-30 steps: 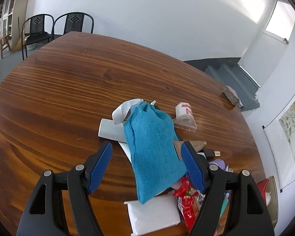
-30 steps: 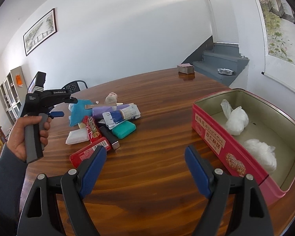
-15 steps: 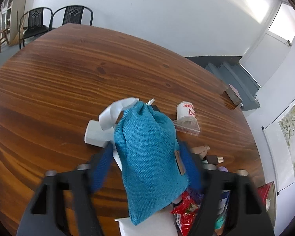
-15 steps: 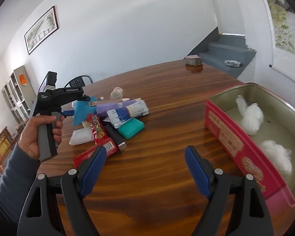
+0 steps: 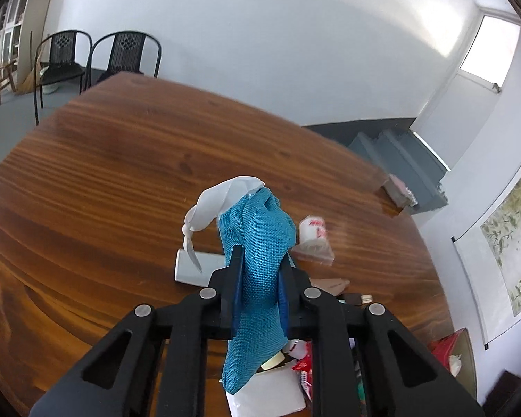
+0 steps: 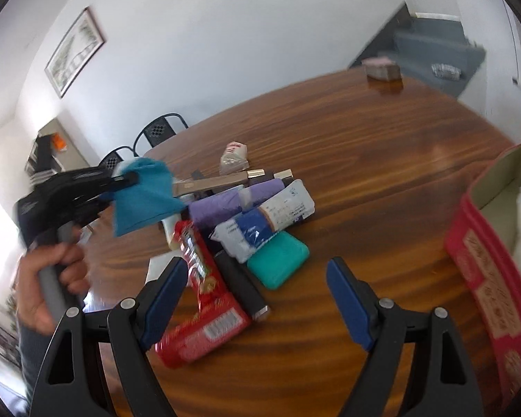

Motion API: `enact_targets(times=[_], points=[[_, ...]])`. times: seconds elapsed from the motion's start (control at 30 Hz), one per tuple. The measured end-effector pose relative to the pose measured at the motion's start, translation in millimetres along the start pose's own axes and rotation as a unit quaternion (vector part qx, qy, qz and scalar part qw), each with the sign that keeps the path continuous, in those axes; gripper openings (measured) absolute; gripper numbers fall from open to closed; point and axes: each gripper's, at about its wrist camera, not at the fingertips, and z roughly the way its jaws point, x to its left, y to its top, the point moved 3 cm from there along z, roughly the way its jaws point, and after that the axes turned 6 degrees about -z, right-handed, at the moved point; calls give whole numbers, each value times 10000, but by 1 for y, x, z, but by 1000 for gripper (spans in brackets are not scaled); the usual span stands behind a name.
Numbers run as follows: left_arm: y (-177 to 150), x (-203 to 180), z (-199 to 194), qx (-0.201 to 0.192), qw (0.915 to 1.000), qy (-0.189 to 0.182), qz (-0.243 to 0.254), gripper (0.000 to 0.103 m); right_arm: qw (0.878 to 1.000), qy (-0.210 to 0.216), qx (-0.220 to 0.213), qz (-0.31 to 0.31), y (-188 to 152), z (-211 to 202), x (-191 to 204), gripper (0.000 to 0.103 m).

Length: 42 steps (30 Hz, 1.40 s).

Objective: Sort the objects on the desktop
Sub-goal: 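Grasp the white medicine box with the right gripper while the left holds the pouch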

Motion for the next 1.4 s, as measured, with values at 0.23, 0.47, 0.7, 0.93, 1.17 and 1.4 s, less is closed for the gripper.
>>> enact_targets(times=[0.23, 0.47, 0.7, 0.93, 1.17, 1.4], points=[[8, -11, -23, -177, 9994, -195, 217, 18, 9984, 280, 346, 346, 23, 36, -1, 85], [8, -17, -30, -190, 9991, -310, 204, 18, 9963, 35, 671, 537, 29, 67, -2, 83], [0, -23, -24, -69, 9991, -303, 293, 18, 9938, -80, 832, 726, 23, 85, -13, 67], [-5, -28, -24, -62, 9988, -304, 384, 18, 9914, 278, 643, 1106, 24, 73, -35, 38], [-9, -35, -31, -72, 9980, -386, 498, 18, 9933, 332, 230, 1086, 21, 35, -38, 35], [-13, -49, -42, -164, 9963, -552, 637, 18, 9936, 284, -319, 1048, 20, -8, -38, 35]])
